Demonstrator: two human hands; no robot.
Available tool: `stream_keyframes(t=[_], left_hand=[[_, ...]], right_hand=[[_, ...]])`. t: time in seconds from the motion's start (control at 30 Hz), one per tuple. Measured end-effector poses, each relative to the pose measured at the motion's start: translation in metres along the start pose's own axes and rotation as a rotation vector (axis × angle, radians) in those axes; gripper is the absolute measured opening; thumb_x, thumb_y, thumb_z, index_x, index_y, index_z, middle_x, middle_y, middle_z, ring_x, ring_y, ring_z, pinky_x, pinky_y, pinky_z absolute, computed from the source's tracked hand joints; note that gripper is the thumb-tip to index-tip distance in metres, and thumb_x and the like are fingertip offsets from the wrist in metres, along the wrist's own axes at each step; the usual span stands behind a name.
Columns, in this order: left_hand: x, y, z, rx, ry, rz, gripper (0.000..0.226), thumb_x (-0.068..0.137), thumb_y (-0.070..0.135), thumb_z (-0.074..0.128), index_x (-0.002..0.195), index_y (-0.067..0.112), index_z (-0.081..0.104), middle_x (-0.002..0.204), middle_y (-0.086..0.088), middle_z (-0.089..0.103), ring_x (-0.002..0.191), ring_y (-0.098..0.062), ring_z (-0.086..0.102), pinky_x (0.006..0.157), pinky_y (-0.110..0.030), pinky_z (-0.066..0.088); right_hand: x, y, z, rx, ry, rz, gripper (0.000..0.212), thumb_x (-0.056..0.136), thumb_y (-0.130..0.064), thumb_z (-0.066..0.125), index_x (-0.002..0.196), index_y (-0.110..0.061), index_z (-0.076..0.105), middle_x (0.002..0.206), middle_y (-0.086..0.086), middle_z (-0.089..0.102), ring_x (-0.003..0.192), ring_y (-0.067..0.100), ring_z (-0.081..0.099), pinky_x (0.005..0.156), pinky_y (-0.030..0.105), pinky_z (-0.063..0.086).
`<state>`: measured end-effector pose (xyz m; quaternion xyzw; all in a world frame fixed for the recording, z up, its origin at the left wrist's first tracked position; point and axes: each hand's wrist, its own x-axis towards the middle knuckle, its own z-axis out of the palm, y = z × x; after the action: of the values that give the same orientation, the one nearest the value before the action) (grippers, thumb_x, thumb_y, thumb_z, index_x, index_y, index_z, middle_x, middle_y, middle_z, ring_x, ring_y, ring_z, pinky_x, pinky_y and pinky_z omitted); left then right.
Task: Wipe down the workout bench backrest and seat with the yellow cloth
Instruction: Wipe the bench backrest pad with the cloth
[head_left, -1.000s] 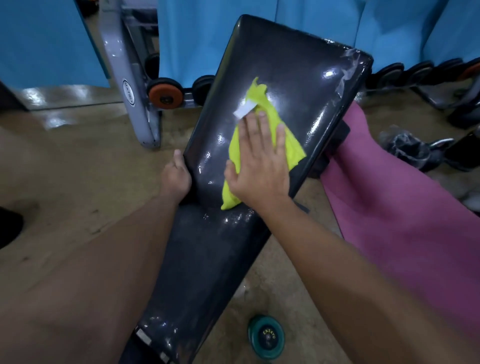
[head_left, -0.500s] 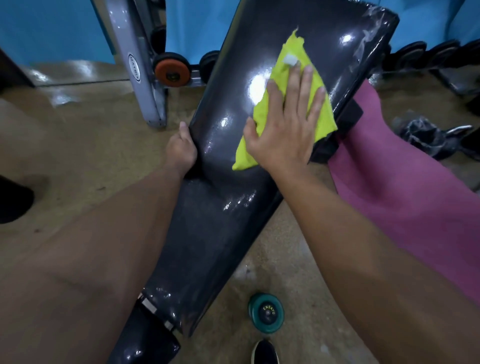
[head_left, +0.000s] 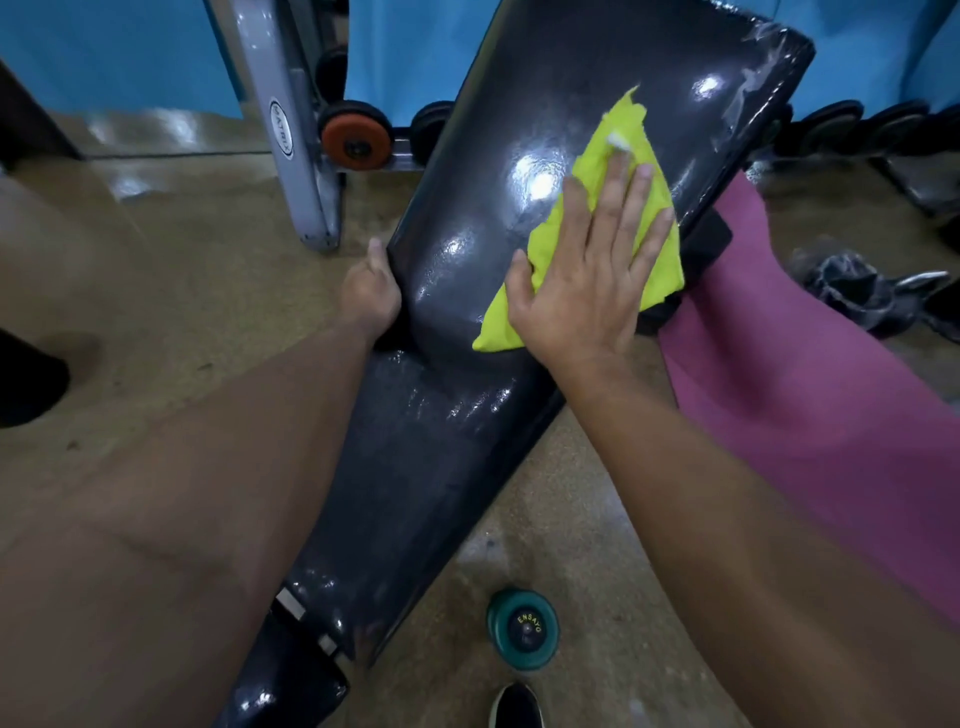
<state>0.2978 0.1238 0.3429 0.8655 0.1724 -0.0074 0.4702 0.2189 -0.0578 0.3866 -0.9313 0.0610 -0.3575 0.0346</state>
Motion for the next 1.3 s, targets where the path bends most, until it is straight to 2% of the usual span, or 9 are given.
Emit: stream_keyframes(t=[0.13,0.33,0.43,0.53,0.7,0.8,0.93,1.1,1.3], left_hand=[[-0.003,0.006,-0.003,0.036,-0.027,-0.016,0.059,0.106,0.036,0.016,0.13,-0.005,0.052,0.136,-0.028,0.048,0.13,-0.035,0.041,0.104,-0.03,0.024],[-0.001,0.002,-0.002,0.033,-0.029,-0.014,0.058,0.106,0.036,0.016,0.132,-0.003,0.051,0.139,-0.026,0.046,0.133,-0.033,0.039,0.104,-0.027,0.022],[0.001,-0.001,-0.002,0.002,-0.054,-0.023,0.058,0.105,0.037,0.016,0.133,-0.001,0.051,0.139,-0.025,0.046,0.132,-0.033,0.04,0.106,-0.029,0.025],[0.002,-0.001,-0.004,-0.008,-0.056,-0.024,0.059,0.105,0.039,0.017,0.131,0.0,0.053,0.137,-0.024,0.048,0.13,-0.034,0.042,0.106,-0.03,0.027],[0.002,-0.006,-0.003,-0.025,-0.047,-0.013,0.06,0.104,0.041,0.017,0.129,0.0,0.054,0.135,-0.024,0.051,0.128,-0.034,0.044,0.106,-0.033,0.029],[0.001,-0.006,-0.002,-0.04,-0.048,-0.017,0.058,0.105,0.039,0.018,0.131,0.002,0.053,0.137,-0.022,0.05,0.13,-0.033,0.043,0.106,-0.03,0.028],[0.0,-0.004,-0.002,-0.044,-0.029,-0.02,0.058,0.105,0.04,0.02,0.127,0.0,0.056,0.133,-0.023,0.053,0.126,-0.033,0.046,0.102,-0.03,0.031],[-0.001,-0.004,-0.001,-0.025,-0.017,-0.022,0.058,0.105,0.039,0.019,0.13,0.0,0.054,0.136,-0.022,0.051,0.128,-0.033,0.044,0.103,-0.029,0.028],[-0.006,-0.002,-0.003,-0.001,-0.027,-0.012,0.058,0.105,0.038,0.017,0.134,0.0,0.05,0.14,-0.021,0.047,0.132,-0.031,0.04,0.105,-0.027,0.025]], right_hand=[[-0.028,0.017,0.001,-0.025,-0.04,-0.208,0.074,0.093,-0.044,0.054,0.155,-0.007,0.041,0.165,0.022,0.027,0.155,0.039,0.02,0.126,0.06,0.01],[-0.011,0.006,0.006,-0.05,0.0,-0.028,0.074,0.096,-0.043,0.05,0.158,-0.007,0.035,0.165,0.024,0.025,0.156,0.04,0.016,0.126,0.061,0.007],[-0.019,-0.002,0.009,-0.062,-0.065,-0.132,0.074,0.096,-0.044,0.047,0.159,-0.007,0.032,0.166,0.023,0.022,0.157,0.039,0.014,0.126,0.061,0.006],[-0.025,0.014,0.01,-0.061,-0.043,-0.222,0.073,0.096,-0.043,0.05,0.158,-0.008,0.035,0.166,0.022,0.026,0.156,0.037,0.017,0.126,0.06,0.01],[-0.003,-0.007,0.01,-0.081,-0.006,-0.033,0.071,0.096,-0.042,0.049,0.158,-0.009,0.036,0.166,0.022,0.025,0.156,0.038,0.016,0.125,0.059,0.004],[0.002,-0.012,0.011,-0.085,-0.04,-0.053,0.072,0.096,-0.044,0.047,0.158,-0.009,0.034,0.167,0.022,0.022,0.157,0.038,0.015,0.125,0.059,0.003],[-0.008,0.005,0.008,-0.067,-0.003,-0.112,0.071,0.093,-0.043,0.05,0.156,-0.011,0.041,0.165,0.021,0.029,0.156,0.037,0.02,0.126,0.058,0.009],[0.014,-0.007,0.007,-0.057,0.003,0.031,0.073,0.092,-0.045,0.051,0.156,-0.011,0.04,0.166,0.021,0.024,0.157,0.038,0.015,0.126,0.059,0.003],[0.007,-0.006,0.009,-0.042,-0.036,-0.151,0.07,0.09,-0.044,0.05,0.152,-0.01,0.046,0.164,0.022,0.029,0.155,0.038,0.021,0.125,0.06,0.011]])
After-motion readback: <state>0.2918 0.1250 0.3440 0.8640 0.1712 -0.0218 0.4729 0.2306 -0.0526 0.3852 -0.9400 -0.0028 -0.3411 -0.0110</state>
